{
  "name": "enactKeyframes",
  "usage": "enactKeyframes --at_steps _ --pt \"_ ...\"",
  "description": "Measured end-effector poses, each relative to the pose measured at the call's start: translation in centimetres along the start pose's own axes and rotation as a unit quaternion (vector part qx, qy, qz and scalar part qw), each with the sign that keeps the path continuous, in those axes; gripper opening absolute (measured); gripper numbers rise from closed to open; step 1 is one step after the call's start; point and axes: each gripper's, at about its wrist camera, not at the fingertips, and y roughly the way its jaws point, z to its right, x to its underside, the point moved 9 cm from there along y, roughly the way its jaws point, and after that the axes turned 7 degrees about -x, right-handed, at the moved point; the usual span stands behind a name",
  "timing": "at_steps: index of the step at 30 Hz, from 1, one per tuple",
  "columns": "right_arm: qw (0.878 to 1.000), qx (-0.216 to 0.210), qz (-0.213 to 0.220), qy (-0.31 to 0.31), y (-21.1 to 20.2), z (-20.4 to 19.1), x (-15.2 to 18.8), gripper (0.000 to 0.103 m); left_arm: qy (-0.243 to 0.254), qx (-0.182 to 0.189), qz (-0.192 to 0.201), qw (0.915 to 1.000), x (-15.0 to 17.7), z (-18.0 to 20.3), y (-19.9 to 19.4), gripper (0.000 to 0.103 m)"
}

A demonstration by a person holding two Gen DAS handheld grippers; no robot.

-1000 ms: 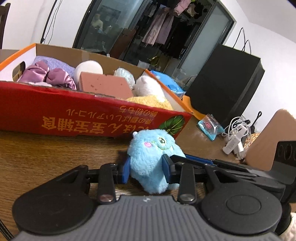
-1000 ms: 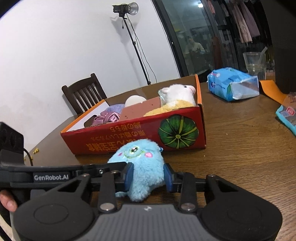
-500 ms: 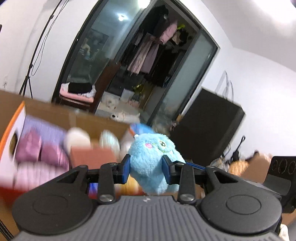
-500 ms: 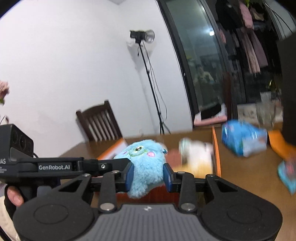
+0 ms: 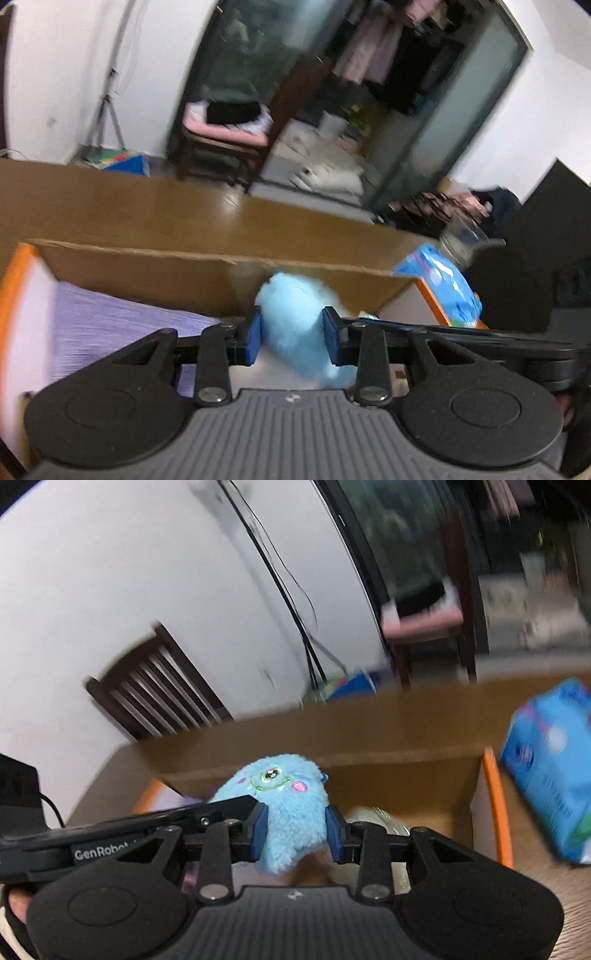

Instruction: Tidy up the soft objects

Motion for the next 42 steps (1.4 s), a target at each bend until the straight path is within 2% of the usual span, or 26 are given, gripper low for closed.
enactKeyframes --at_steps 1,3,5,7,10,12,13,14,17,19,21,23,26,31,33,34,35,39,42 --pt "1.0 0.013 -0.002 0.001 0.0 0.4 0.1 0.018 0.009 -0.001 -0.007 0.9999 0.0 0.5 0.6 0.035" --pt "0.999 0.043 0.001 -0.026 -0.4 0.3 0.1 0.018 0.023 -0.006 -0.012 0.9996 -0.2 1.1 1.2 0.035" --pt "0.995 0.089 -0.002 -0.054 -0.5 0.5 0.3 0.01 0.034 -0.01 -0.023 0.9991 0.1 1.9 2.1 0.035" --pt "0.994 0.098 -0.01 -0.045 -0.8 1.1 0.6 0.006 0.046 -0.012 -0.032 0.9984 0.4 2.3 2.9 0.035" --pt "0.996 0.087 -0.013 -0.027 -1.4 1.4 0.9 0.006 0.046 -0.013 -0.033 0.9983 1.0 2.5 2.7 0.04" --pt "0.995 0.089 -0.012 -0.033 -2.2 1.1 1.1 0.007 0.047 -0.036 -0.017 0.9981 1.0 2.3 1.8 0.052" --pt "0.995 0.094 -0.012 -0.04 -2.9 0.8 1.1 0.011 0.049 -0.05 -0.006 0.9975 0.7 2.1 1.3 0.06" --pt "0.994 0.099 -0.011 -0.048 -3.1 0.5 1.1 0.017 0.05 -0.061 0.006 0.9969 0.6 2.1 0.3 0.063" --pt "0.992 0.109 -0.01 -0.07 -5.6 -0.9 0.9 0.033 0.075 -0.069 0.026 0.9945 0.1 2.7 -3.1 0.063" --pt "0.99 0.114 -0.007 -0.086 -7.5 -2.1 0.5 0.032 0.089 -0.079 0.041 0.992 -0.2 3.3 -6.0 0.063" --pt "0.988 0.117 0.0 -0.1 -9.5 -3.7 0.1 0.035 0.103 -0.087 0.06 0.9891 -0.5 4.0 -9.2 0.063" --pt "0.986 0.119 0.012 -0.116 -12.2 -5.4 0.0 0.045 0.107 -0.094 0.076 0.9868 -0.5 4.5 -12.3 0.066" --pt "0.982 0.122 0.033 -0.139 -16.3 -7.6 0.2 0.053 0.122 -0.105 0.101 0.9818 0.1 5.1 -16.8 0.069" --pt "0.975 0.124 0.069 -0.169 -22.0 -10.8 1.6 0.059 0.134 -0.126 0.148 0.9718 2.2 6.0 -23.5 0.073" --pt "0.973 0.118 0.092 -0.176 -23.6 -11.7 2.4 0.065 0.131 -0.137 0.174 0.9663 3.2 6.1 -25.6 0.08" --pt "0.971 0.116 0.109 -0.181 -24.4 -12.3 3.1 0.07 0.125 -0.143 0.189 0.9634 3.9 6.1 -26.5 0.087" --pt "0.969 0.114 0.121 -0.184 -25.1 -12.6 3.7 0.075 0.118 -0.151 0.203 0.9601 4.4 6.0 -27.4 0.09" --pt "0.959 0.104 0.173 -0.2 -27.5 -14.3 6.8 0.08 0.104 -0.16 0.247 0.9501 7.2 6.1 -30.9 0.091" --pt "0.951 0.096 0.212 -0.205 -29.5 -15.4 9.5 0.088 0.091 -0.163 0.278 0.9423 9.6 6.2 -33.2 0.094"
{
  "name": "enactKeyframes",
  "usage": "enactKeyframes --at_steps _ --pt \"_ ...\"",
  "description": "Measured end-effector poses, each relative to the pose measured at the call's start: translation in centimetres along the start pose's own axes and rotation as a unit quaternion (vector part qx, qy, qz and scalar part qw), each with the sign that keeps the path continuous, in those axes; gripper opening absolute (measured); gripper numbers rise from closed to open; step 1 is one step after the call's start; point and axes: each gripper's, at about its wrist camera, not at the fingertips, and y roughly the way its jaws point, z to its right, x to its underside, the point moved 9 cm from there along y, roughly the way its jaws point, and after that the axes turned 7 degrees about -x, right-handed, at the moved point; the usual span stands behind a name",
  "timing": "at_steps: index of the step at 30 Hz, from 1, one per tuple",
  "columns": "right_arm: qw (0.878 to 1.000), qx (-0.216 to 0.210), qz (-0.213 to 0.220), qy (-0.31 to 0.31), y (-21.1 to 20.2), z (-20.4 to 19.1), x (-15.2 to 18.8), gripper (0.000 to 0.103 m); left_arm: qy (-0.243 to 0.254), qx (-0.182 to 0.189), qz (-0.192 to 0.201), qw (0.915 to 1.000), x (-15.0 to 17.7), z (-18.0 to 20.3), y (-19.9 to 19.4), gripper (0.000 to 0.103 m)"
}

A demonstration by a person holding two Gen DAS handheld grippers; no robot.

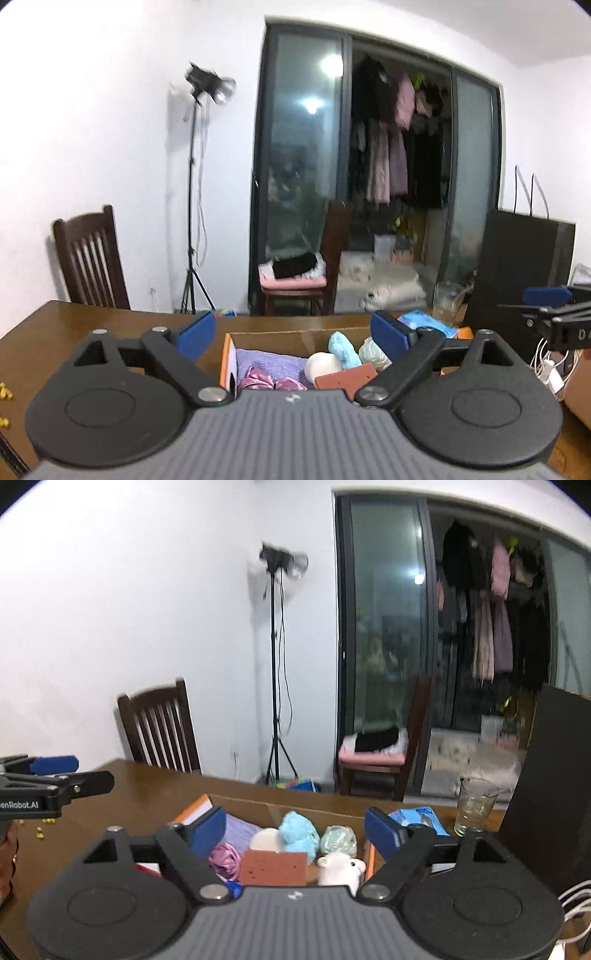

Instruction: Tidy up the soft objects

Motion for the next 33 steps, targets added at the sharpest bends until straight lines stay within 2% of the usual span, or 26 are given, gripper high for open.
enactKeyframes --at_steps 2,4,8,13,16,19,21,24,28,33 --pt "1.0 0.002 0.026 -0.003 -2.0 -0.9 1.2 0.089 0.001 -0.003 0.02 0.9998 1.0 -0.1 -2.3 0.1" --pt "0.999 0.003 0.044 -0.007 -3.9 -1.8 2.7 0.09 0.007 0.005 0.028 0.9996 2.3 -0.3 -4.4 0.101" --pt "0.998 0.013 0.057 -0.015 -7.0 -3.5 6.6 0.092 0.004 -0.001 0.032 0.9995 5.9 -1.4 -8.8 0.102" --pt "0.999 0.014 0.046 -0.012 -10.7 -6.4 12.4 0.093 0.019 -0.017 0.047 0.9986 10.8 -2.8 -14.8 0.103" --pt "0.998 0.015 0.038 -0.037 -12.9 -8.9 15.7 0.094 0.031 -0.031 0.046 0.998 14.0 -3.3 -18.3 0.103" --pt "0.998 0.019 0.02 -0.054 -15.0 -11.3 18.8 0.095 0.008 -0.035 0.031 0.9989 16.6 -4.0 -21.1 0.103" --pt "1.0 0.018 0.008 -0.024 -16.4 -12.4 20.7 0.095 -0.005 -0.038 0.02 0.9991 18.1 -4.5 -23.0 0.103" --pt "1.0 -0.004 -0.005 0.028 -18.5 -13.9 23.6 0.095 0.005 -0.048 0.009 0.9988 19.7 -5.0 -24.9 0.103" --pt "0.999 0.001 -0.011 0.046 -21.0 -15.2 26.9 0.095 0.023 -0.043 -0.012 0.9987 22.0 -4.6 -26.5 0.103" --pt "0.998 0.022 0.001 0.054 -21.5 -14.8 27.0 0.095 0.03 -0.035 -0.018 0.9988 22.7 -3.9 -26.5 0.103"
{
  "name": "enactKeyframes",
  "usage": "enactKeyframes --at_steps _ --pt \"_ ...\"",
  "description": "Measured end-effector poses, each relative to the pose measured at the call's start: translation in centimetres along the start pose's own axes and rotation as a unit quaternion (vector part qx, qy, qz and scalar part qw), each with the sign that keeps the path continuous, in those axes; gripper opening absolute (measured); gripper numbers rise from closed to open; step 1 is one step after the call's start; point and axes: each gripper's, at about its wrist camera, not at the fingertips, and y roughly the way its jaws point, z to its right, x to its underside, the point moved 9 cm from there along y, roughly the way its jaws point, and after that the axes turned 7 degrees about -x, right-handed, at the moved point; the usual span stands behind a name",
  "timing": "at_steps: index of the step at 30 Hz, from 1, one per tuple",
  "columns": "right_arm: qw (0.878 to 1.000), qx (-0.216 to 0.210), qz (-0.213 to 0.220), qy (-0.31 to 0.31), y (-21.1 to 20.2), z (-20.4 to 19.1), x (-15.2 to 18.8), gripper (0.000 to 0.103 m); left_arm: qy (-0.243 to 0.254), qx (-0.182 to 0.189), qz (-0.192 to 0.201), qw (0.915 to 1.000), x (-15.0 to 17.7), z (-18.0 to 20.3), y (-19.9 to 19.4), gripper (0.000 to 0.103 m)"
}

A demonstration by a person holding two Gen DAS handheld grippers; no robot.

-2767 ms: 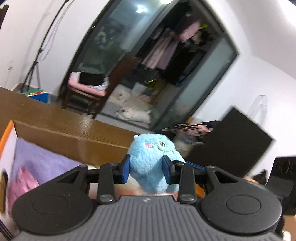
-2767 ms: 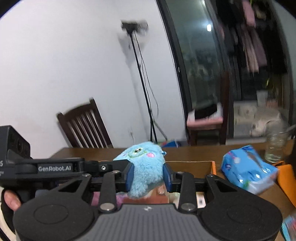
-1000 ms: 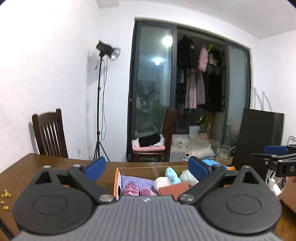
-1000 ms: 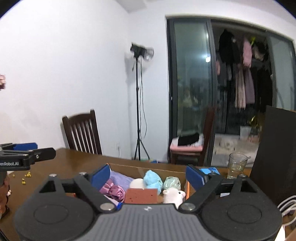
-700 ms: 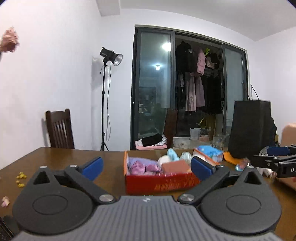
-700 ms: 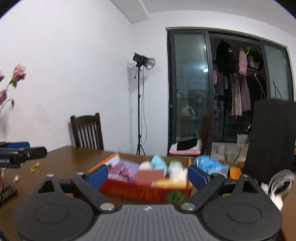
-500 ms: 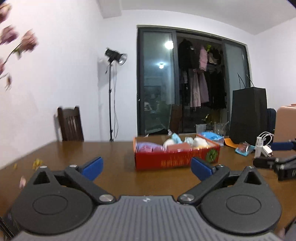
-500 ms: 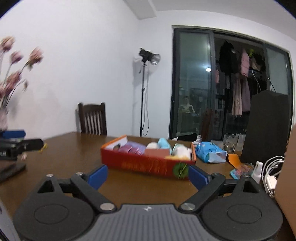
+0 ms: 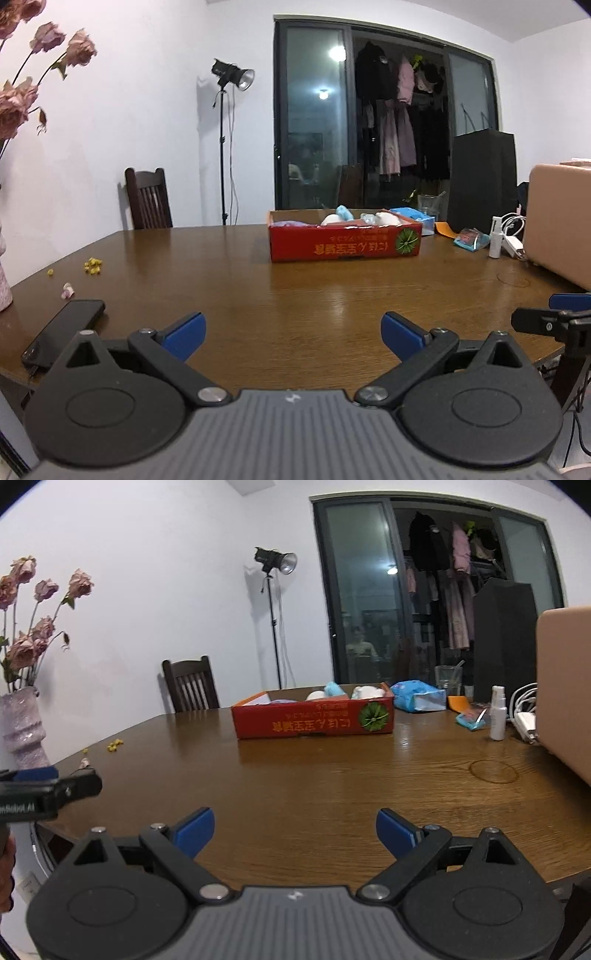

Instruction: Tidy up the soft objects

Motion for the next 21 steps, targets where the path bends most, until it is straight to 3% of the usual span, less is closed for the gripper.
enactKeyframes --at_steps 13,16,21 --pt "1.0 0.013 0.006 0.009 -0.1 0.8 0.2 0.096 0.004 0.009 0.012 0.9999 -0.9 0.9 -0.4 0.103" --pt "1.0 0.026 0.006 0.009 0.0 1.1 0.1 0.103 0.002 0.012 0.01 0.9999 -0.9 1.0 -0.4 0.103" --pt "1.0 0.023 0.005 0.01 0.2 1.0 0.2 0.103 -0.001 0.01 0.01 0.9999 -0.9 0.7 -0.3 0.103"
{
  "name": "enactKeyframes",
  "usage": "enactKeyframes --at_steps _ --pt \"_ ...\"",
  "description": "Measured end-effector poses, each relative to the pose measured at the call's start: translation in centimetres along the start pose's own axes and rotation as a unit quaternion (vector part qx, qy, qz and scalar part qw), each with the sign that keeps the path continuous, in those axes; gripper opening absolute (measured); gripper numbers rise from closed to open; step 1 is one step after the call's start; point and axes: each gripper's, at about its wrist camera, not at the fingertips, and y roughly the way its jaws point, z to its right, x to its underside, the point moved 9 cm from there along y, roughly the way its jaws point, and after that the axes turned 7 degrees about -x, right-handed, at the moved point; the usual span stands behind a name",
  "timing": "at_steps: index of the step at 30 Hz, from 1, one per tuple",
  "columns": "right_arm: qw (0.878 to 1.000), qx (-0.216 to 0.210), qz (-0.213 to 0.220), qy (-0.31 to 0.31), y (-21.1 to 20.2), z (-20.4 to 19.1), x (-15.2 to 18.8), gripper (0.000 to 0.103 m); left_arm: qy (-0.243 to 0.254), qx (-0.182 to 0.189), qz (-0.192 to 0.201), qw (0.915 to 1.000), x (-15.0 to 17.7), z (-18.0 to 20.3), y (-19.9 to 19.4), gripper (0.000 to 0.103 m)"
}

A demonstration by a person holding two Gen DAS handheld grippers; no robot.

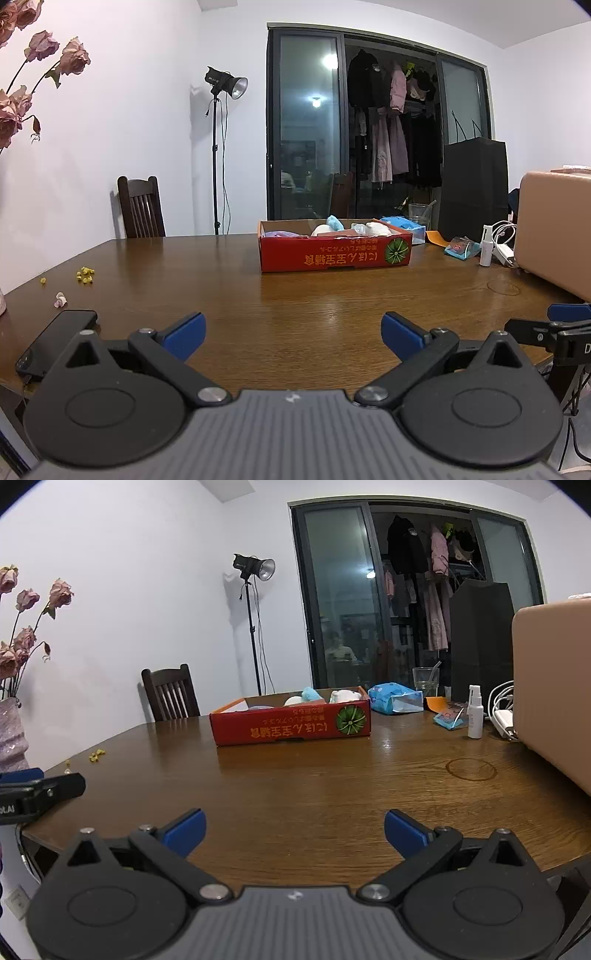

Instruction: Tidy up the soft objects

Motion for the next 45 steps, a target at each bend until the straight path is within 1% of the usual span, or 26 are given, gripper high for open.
enactKeyframes --at_steps 24,45 --pt "1.0 0.0 0.009 -0.007 -0.34 -0.31 0.03 0.103 -0.005 0.0 0.001 1.0 -0.06 0.12 0.05 0.103" --pt "1.0 0.001 0.008 -0.01 -0.42 -0.21 0.13 0.103 -0.005 0.001 0.0 1.0 0.09 0.16 0.04 0.103"
